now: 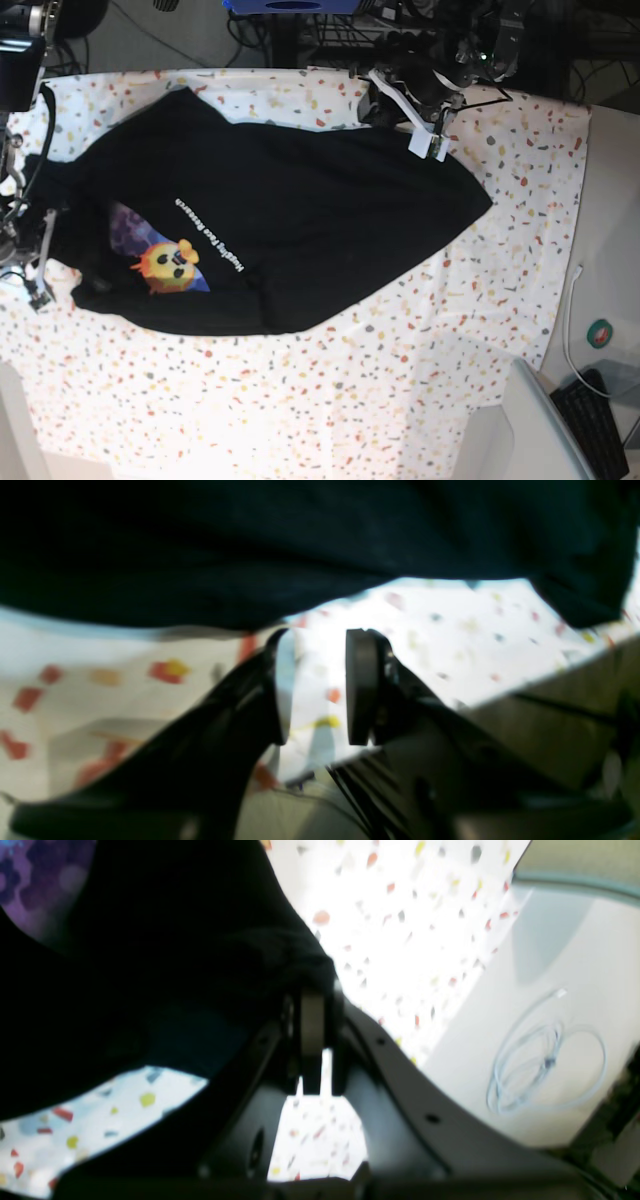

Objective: Layout the t-shirt on the table in an organized manner, then fold the t-shirt properly
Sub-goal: 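Spread the shirt flat with the right gripper, exposing the printed graphic, then grasp opposite ends of the shirt with both grippers and stretch it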

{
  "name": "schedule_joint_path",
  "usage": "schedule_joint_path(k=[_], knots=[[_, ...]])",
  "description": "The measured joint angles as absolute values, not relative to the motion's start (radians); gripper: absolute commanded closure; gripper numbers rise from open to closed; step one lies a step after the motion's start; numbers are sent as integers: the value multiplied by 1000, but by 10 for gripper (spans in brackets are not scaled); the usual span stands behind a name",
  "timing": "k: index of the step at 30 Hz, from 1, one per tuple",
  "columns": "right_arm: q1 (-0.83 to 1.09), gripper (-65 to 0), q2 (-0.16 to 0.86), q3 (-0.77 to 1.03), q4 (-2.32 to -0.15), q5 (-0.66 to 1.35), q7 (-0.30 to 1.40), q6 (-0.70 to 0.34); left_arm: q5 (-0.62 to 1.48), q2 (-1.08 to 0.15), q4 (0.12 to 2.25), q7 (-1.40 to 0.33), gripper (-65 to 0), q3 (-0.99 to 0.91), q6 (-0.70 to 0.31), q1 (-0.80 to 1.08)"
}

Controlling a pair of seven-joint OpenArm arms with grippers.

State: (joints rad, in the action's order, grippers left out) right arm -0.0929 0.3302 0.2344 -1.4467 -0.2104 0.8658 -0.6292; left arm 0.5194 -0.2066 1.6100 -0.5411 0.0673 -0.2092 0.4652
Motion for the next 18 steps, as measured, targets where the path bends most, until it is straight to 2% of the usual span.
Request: schedule_joint_path(k=[2, 4, 8, 10, 15, 16, 18], knots=[[-93, 0, 329, 234, -1447, -211, 866, -629, 529, -208, 1614, -432, -46, 52, -210, 484], [-86, 0, 330, 234, -1447, -210, 859, -629, 597, -211, 1623, -377, -2, 49, -211, 522], [-66, 0, 330, 233, -1446, -213, 861, -629, 804, -214, 1580, -344, -16, 56, -211, 571], [-66, 0, 330, 233, -1446, -213, 861, -629, 818, -222, 1568, -339, -112, 39, -210, 567], [-68, 0, 330, 233, -1446, -213, 860, -629, 828, -226, 1579, -318, -464, -6, -210, 563], [-68, 0, 330, 233, -1446, -213, 860, -629, 829, -223, 1578, -322, -502, -6, -210, 562], [-68, 0, 330, 233, -1446, -213, 860, -629, 831, -219, 1560, -324, -507, 2, -212, 543]])
